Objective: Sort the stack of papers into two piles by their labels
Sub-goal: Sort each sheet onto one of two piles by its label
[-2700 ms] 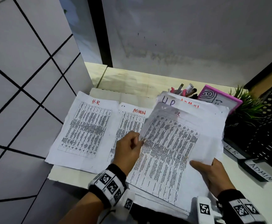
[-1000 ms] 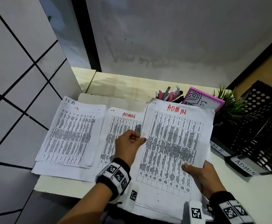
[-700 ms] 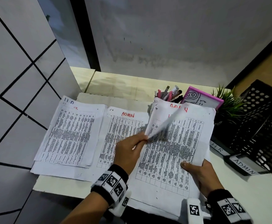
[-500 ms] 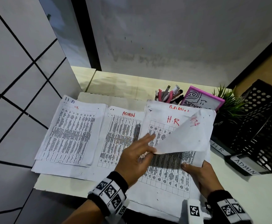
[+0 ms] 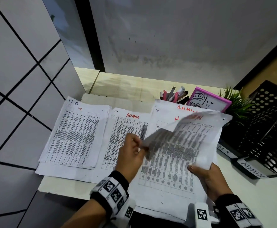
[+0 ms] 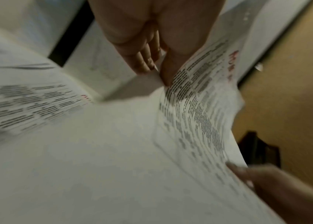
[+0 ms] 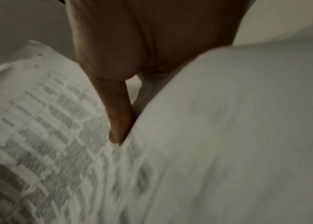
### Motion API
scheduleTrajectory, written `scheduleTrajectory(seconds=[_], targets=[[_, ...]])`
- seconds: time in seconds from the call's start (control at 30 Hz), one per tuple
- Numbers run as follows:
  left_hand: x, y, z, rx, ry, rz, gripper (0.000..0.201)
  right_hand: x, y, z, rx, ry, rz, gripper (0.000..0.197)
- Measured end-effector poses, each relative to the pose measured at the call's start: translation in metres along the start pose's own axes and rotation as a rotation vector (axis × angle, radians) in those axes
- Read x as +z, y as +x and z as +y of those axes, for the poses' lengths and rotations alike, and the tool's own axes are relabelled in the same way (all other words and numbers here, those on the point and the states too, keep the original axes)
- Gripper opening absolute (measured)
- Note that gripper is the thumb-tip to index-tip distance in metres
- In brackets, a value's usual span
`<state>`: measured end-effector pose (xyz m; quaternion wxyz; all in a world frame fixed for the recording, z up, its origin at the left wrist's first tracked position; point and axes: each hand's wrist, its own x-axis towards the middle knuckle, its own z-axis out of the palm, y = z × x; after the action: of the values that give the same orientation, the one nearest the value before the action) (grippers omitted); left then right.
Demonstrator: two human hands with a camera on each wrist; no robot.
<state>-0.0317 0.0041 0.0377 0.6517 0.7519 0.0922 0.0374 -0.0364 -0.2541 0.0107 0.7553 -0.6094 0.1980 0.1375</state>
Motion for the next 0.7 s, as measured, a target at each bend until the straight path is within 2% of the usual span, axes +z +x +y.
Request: scheduleTrajectory(seconds=[0.07,0.1,0.17,0.2,0.27,0.3,0.37,0.47,0.57,0.67,0.7], targets=[[-0.017,0.015,-0.008,-0.062,-0.06,0.156,0.042,-0.004,0.001,0.001,-0.008,0.013,0.016,0.079],[-0.027,0.024,-0.015,-0.067,-0.047,0.221,0.042,-0.008,0.0,0.0,-0.015,0.017,0.031,0.078],[-0.05,0.041,-0.03,-0.097,-0.013,0.319,0.038,-0.017,-0.001,0.0,-0.036,0.0,0.081,0.087],[-0.06,0.05,-0.037,-0.115,0.013,0.358,0.042,-0.022,-0.001,-0.002,-0.041,-0.014,0.109,0.091],[-0.078,0.061,-0.049,-0.136,0.099,0.399,0.045,-0.031,-0.002,-0.008,-0.043,0.012,0.155,0.076],[-0.086,0.065,-0.056,-0.135,0.164,0.392,0.039,-0.036,-0.002,-0.01,-0.046,0.037,0.174,0.068],[-0.096,0.07,-0.065,-0.147,0.305,0.344,0.029,-0.042,-0.002,-0.014,-0.031,0.062,0.18,0.063],[-0.102,0.075,-0.073,-0.179,0.35,0.251,0.033,-0.049,-0.001,-0.017,-0.013,0.08,0.169,0.051],[-0.102,0.081,-0.078,-0.205,0.435,0.159,0.042,-0.053,-0.001,-0.015,-0.03,0.07,0.169,0.064],[-0.098,0.088,-0.082,-0.155,0.56,0.035,0.054,-0.049,-0.003,-0.013,-0.06,0.04,0.159,0.094],[-0.097,0.089,-0.083,-0.151,0.59,0.005,0.055,-0.048,-0.002,-0.012,-0.06,0.04,0.153,0.096]])
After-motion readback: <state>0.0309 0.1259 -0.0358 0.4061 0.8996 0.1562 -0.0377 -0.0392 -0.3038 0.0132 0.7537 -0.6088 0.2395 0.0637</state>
